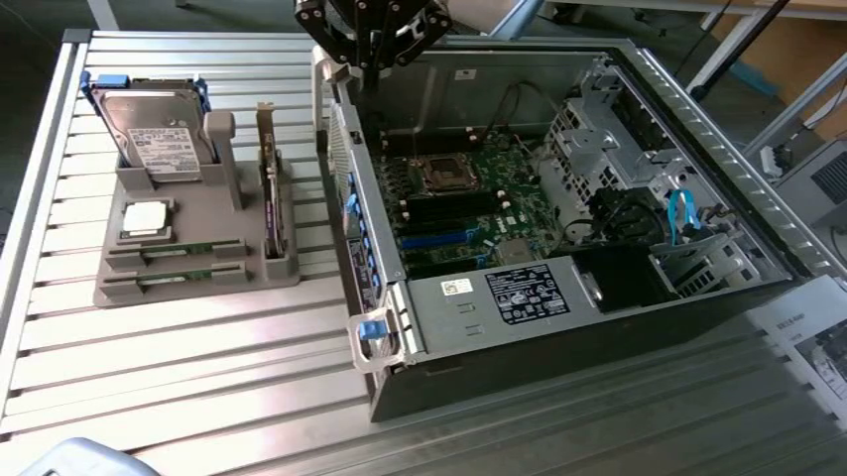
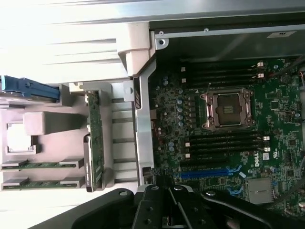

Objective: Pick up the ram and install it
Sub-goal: 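Reach for the ram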

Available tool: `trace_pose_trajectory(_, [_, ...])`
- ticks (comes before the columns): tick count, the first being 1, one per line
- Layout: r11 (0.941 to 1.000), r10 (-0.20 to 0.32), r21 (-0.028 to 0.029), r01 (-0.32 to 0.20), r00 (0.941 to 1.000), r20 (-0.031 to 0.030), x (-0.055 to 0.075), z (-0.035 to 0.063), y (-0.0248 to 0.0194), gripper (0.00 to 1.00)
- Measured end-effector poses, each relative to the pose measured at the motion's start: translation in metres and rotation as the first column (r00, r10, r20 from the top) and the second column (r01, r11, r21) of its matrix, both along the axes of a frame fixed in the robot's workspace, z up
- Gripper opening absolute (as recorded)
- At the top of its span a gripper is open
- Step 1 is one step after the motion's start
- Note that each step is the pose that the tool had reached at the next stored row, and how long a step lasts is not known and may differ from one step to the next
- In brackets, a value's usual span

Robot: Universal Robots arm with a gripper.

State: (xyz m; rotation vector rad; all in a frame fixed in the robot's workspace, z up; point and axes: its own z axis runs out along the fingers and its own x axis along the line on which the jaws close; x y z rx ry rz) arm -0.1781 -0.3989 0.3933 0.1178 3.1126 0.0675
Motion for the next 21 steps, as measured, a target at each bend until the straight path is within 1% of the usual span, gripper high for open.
trace_pose_trajectory(4, [1.0000, 0.000, 0.0001, 0.000, 1.0000, 0.0001, -0.010, -0.0001, 0.0000, 0.10])
trace_pose_trajectory(5, [1.0000, 0.000, 0.0001, 0.000, 1.0000, 0.0001, -0.014, -0.0001, 0.0000, 0.10])
trace_pose_trajectory(21, [1.0000, 0.000, 0.0001, 0.000, 1.0000, 0.0001, -0.049, -0.0001, 0.0000, 0.10])
